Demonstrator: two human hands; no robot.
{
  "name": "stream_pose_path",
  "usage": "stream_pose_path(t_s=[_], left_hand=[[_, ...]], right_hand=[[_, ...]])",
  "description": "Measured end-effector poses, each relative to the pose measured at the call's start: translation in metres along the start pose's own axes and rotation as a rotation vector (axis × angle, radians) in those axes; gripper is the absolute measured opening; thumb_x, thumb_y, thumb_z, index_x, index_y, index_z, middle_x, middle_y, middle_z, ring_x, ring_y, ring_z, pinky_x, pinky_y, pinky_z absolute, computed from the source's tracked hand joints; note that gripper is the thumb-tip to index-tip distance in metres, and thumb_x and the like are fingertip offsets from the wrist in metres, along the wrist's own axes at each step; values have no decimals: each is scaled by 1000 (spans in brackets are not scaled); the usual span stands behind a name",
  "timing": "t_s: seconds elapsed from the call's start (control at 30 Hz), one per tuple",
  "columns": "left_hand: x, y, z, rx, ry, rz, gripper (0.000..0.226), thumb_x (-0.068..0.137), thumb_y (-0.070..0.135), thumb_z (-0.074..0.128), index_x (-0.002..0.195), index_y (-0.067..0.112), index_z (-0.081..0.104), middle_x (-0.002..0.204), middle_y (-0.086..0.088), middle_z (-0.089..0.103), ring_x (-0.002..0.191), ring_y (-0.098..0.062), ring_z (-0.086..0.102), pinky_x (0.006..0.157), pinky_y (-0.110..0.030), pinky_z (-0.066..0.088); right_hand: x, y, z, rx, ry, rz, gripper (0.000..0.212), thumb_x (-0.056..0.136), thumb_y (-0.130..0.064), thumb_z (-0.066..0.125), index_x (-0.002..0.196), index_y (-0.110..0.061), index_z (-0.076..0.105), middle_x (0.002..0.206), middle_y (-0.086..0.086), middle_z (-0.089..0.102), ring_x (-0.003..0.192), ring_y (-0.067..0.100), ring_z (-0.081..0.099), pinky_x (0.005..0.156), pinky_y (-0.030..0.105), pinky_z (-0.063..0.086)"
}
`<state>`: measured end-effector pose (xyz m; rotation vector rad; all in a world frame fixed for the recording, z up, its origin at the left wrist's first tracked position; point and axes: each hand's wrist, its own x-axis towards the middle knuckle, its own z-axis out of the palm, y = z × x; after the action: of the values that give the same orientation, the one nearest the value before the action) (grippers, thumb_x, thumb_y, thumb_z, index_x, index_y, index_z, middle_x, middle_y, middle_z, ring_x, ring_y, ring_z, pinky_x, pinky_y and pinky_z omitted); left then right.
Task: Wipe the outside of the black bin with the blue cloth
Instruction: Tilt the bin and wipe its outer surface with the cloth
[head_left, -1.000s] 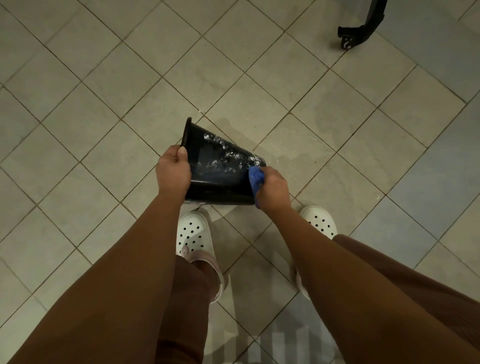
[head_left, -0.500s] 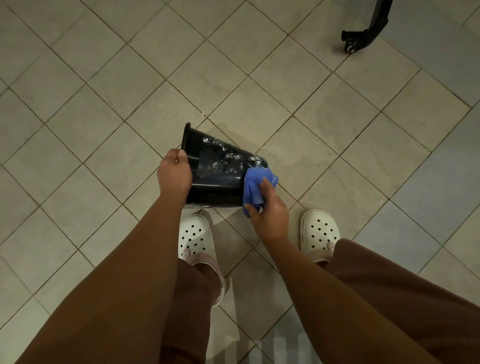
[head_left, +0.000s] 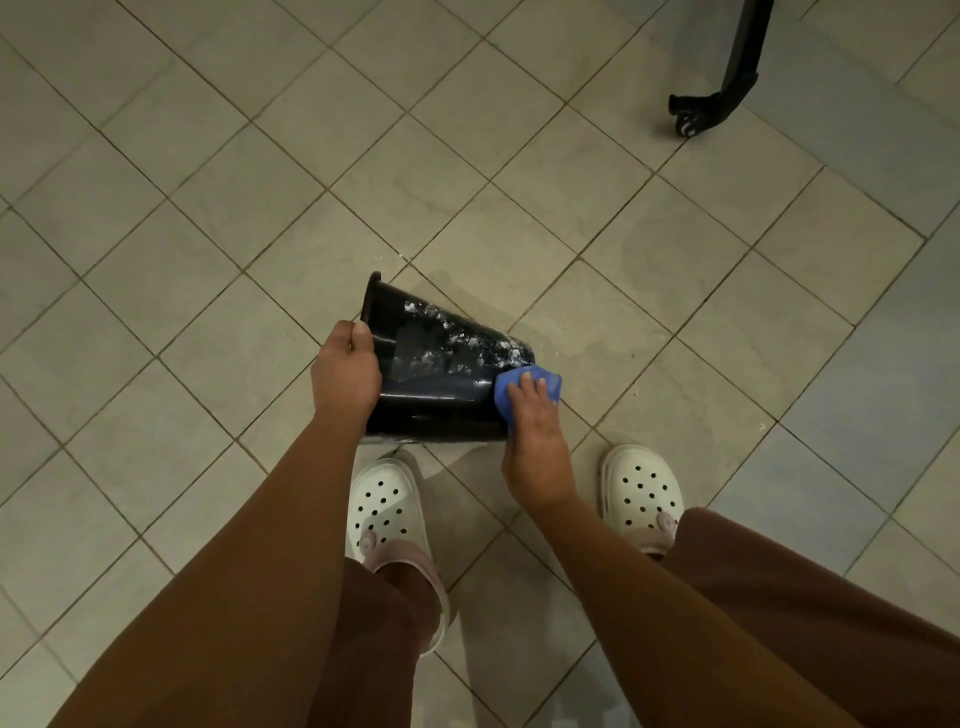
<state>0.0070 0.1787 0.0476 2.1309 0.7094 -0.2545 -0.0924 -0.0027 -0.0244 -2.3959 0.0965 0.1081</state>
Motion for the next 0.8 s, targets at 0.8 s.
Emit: stream_pose_path(t_s=[0.8], left_hand=[[-4,0,4,-23,72,28,29,106,26,34,98,7,56,85,-5,53,70,-7,46,61,-20,34]], right_hand=[[12,-12,1,22,-30,62,59,80,11,55,137,5,37,146,24,32,138,37,24,110,51,28]])
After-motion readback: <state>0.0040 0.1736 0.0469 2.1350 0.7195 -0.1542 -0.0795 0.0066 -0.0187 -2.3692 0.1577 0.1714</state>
